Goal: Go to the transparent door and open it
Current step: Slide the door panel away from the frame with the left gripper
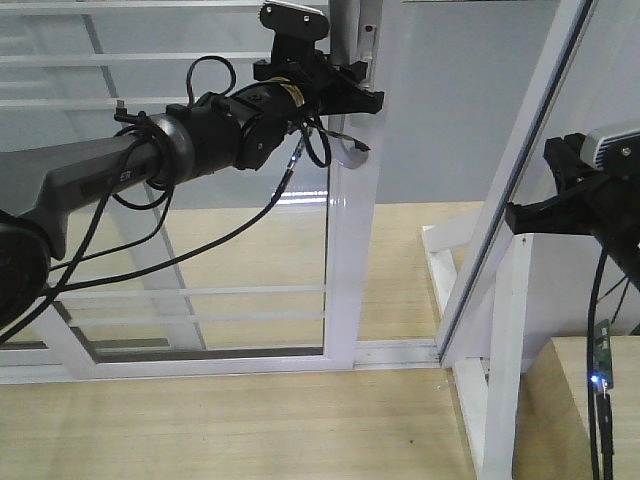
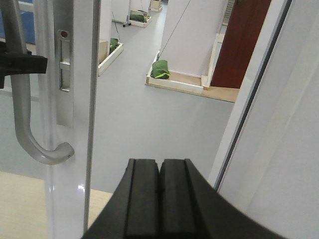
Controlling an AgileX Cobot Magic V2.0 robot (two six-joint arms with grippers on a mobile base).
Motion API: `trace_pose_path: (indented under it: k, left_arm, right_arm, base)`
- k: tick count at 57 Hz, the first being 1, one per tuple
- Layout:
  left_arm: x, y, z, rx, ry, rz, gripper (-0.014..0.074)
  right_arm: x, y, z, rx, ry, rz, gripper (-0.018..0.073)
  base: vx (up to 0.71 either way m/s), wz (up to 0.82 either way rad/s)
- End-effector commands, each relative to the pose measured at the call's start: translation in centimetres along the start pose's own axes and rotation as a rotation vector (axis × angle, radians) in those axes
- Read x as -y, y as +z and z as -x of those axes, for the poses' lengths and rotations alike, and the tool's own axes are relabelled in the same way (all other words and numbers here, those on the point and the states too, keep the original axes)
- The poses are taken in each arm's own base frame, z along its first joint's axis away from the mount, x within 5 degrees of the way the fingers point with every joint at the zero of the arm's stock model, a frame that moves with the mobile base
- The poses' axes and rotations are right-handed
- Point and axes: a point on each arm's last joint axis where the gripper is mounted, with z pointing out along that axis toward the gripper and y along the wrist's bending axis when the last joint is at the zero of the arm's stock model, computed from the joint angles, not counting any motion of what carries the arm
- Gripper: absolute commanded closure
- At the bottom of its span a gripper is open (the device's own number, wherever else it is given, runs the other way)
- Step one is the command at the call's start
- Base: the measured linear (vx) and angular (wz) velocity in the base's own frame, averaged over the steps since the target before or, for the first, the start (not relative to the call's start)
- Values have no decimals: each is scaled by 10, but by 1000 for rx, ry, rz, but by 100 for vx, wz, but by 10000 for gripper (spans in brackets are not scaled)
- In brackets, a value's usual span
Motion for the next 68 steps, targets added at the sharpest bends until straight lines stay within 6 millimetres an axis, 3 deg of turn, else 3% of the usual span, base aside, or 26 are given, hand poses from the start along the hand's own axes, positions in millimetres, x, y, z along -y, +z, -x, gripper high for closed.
trace_pose_path:
  k: [1, 15, 68]
  left_arm:
    - [1, -17, 55, 185, -8, -10, 606]
    - [-6, -25, 63, 135, 44, 15, 599]
    - [-77, -83, 117, 2, 92, 193, 599]
  right_arm:
    - [5, -2, 19, 121, -11, -31, 562]
    - [5, -2, 19, 121, -11, -31, 562]
    - [4, -2, 19, 115, -12, -29, 562]
  base:
    - [0, 0]
    - [0, 0]
    - [0, 0]
